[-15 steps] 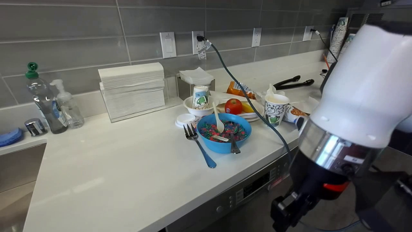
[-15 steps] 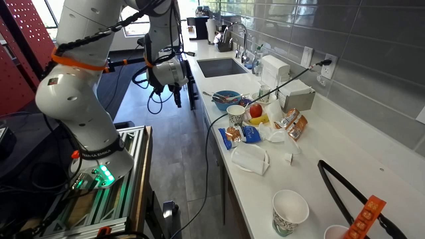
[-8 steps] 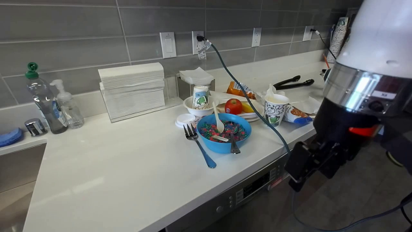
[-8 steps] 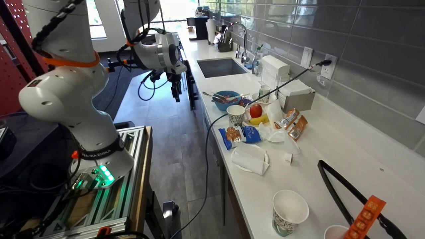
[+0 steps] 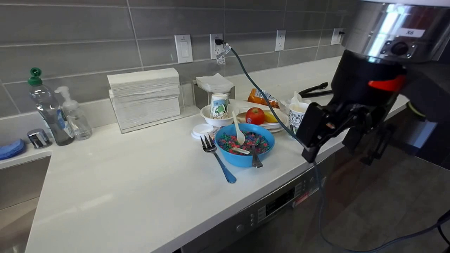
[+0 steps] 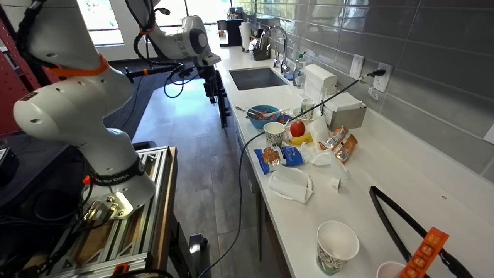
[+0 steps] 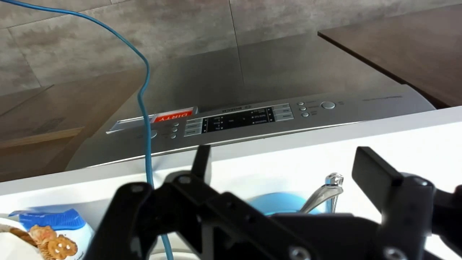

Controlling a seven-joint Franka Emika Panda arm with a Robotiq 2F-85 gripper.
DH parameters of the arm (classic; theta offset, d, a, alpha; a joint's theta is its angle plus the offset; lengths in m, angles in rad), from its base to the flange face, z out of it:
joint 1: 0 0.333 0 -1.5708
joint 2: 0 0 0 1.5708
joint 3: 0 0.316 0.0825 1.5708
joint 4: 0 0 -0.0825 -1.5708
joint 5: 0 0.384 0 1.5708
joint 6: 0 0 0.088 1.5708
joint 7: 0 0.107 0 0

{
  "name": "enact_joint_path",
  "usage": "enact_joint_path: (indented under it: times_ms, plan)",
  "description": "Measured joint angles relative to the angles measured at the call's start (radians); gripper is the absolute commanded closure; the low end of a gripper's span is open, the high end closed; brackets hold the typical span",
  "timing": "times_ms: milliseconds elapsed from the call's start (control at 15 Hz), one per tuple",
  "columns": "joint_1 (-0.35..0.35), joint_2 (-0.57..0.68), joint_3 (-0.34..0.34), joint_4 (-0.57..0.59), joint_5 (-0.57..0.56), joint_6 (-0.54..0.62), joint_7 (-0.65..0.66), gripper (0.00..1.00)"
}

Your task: Press a button on the dishwasher

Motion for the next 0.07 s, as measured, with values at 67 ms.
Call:
enact_joint_path:
  times_ms: [67]
  plan:
    - [0.0,-0.003,0.001,-0.001,0.0,-0.001,0.0,0.0]
